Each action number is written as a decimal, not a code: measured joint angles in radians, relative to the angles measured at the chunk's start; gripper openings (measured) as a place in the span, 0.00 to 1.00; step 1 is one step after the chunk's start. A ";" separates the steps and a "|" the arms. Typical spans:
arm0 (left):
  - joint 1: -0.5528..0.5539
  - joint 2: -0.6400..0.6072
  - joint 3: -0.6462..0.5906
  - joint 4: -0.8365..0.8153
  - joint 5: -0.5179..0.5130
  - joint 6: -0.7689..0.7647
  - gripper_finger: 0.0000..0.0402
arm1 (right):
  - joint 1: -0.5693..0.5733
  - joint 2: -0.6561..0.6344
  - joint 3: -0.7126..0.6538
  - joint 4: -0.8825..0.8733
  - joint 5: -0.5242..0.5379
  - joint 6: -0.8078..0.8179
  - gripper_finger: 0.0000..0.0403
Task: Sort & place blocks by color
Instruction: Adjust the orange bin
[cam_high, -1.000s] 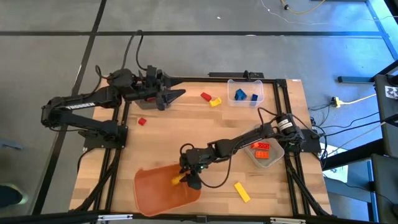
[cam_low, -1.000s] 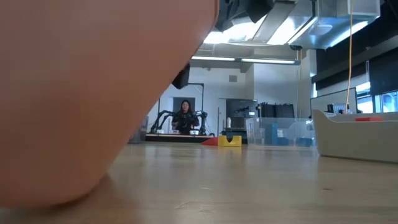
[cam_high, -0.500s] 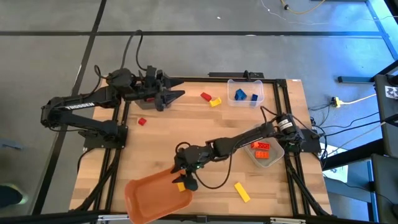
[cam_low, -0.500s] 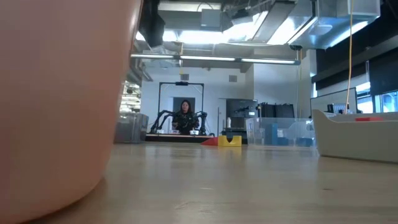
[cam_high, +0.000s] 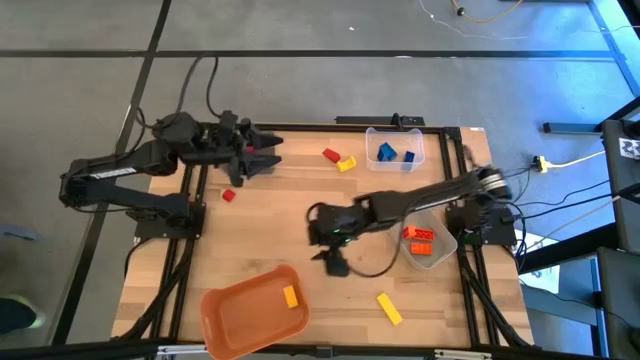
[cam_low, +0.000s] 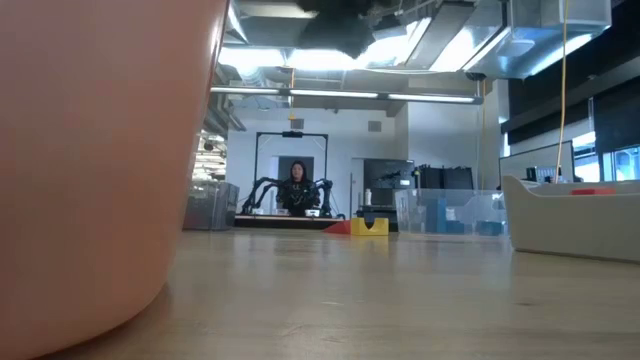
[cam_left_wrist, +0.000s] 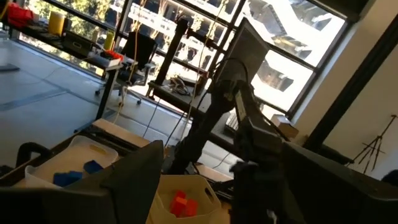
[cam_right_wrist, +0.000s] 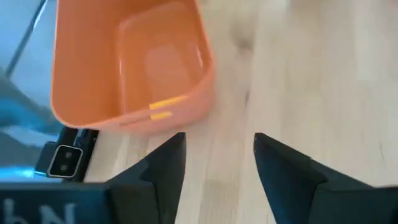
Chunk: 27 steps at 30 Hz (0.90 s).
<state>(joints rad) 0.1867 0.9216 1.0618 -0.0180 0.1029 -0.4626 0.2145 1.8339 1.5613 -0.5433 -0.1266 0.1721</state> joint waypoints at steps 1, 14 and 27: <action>-0.011 -0.010 0.000 -0.021 -0.011 0.000 0.78 | -0.002 -0.039 -0.054 0.020 0.003 0.028 0.45; -0.355 -0.002 0.000 -0.242 -0.039 -0.149 0.76 | 0.118 -0.466 -0.706 0.477 0.255 0.592 0.02; -1.012 0.375 0.105 -0.314 -0.130 -0.661 0.06 | 0.118 -0.494 -0.726 0.442 0.270 0.449 0.01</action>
<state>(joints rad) -0.8252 1.2970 1.1668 -0.3323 -0.0268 -1.1233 0.3328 1.3399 0.8349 -0.1017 0.1439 0.6207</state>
